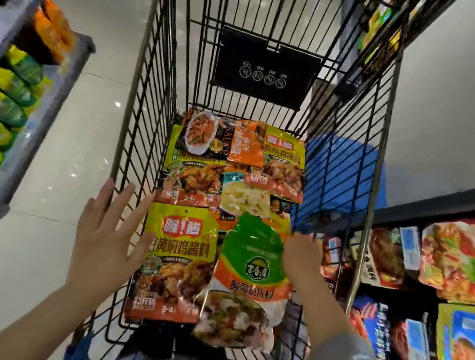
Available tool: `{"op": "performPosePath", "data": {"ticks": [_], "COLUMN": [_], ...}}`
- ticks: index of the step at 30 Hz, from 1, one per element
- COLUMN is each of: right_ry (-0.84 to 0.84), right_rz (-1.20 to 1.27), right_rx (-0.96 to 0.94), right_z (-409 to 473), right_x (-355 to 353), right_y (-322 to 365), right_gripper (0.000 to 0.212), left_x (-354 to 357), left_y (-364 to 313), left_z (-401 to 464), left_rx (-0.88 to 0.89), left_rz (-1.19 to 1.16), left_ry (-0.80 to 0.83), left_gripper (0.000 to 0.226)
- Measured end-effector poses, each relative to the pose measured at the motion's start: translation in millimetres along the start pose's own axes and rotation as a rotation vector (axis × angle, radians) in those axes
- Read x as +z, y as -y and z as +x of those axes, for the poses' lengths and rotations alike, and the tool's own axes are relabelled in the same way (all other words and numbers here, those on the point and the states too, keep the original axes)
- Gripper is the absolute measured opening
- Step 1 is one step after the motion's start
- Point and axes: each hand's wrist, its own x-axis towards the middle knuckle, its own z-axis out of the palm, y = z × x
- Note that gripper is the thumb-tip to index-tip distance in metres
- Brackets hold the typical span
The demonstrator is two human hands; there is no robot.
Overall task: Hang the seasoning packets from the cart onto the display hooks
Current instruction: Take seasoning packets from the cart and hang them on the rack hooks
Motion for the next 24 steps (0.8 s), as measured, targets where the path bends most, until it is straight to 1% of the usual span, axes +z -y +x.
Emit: {"op": "performPosePath", "data": {"ticks": [2,3,4,7,8,9,11,13,14,17,19,20,23,24], "right_ry": [0.057,0.066,0.055,-0.049,-0.085,-0.109,-0.093,-0.019,0.023,0.097,0.071,0.033,-0.149,-0.195], "right_rz": [-0.083,-0.068,-0.001,0.360,0.403,0.406,0.326,0.200,0.147,0.101,0.149,0.165,0.206,0.205], "right_rx": [-0.022,-0.031,-0.045,-0.104,-0.112,-0.111,-0.101,-0.106,-0.114,-0.162,-0.187,-0.208,-0.263,-0.266], "right_z": [18,29,42,86,102,119,150,174,182,195,194,189,174,169], "right_x": [-5,-9,-15,-29,-33,-36,-36,-29,-24,-8,-5,-6,-15,-19], "right_y": [-1,-1,-2,-2,-1,0,1,0,0,-4,-5,-7,-8,-6], "right_gripper": [0.030,0.031,0.034,0.048,0.054,0.061,0.082,0.097,0.100,0.090,0.074,0.063,0.025,0.021], "left_x": [-1,-1,-1,-2,-2,-2,-4,-4,-3,-2,-2,-3,-3,-3], "left_y": [-1,-1,0,-2,-3,-3,-3,-4,-4,-5,-4,-4,-5,-6], "left_z": [0,0,1,0,0,1,2,2,1,-1,-1,-1,-1,-1], "left_rx": [0.002,0.003,0.005,0.020,0.018,0.017,0.009,-0.007,-0.016,-0.027,-0.023,-0.027,-0.038,-0.035], "left_rz": [0.015,0.028,0.042,0.091,0.108,0.124,0.149,0.150,0.148,0.164,0.170,0.167,0.147,0.142], "left_ry": [0.017,0.020,0.022,0.047,0.056,0.064,0.079,0.092,0.095,0.096,0.098,0.101,0.100,0.099], "left_gripper": [0.050,0.050,0.050,0.051,0.051,0.052,0.052,0.052,0.052,0.053,0.053,0.053,0.053,0.054]}}
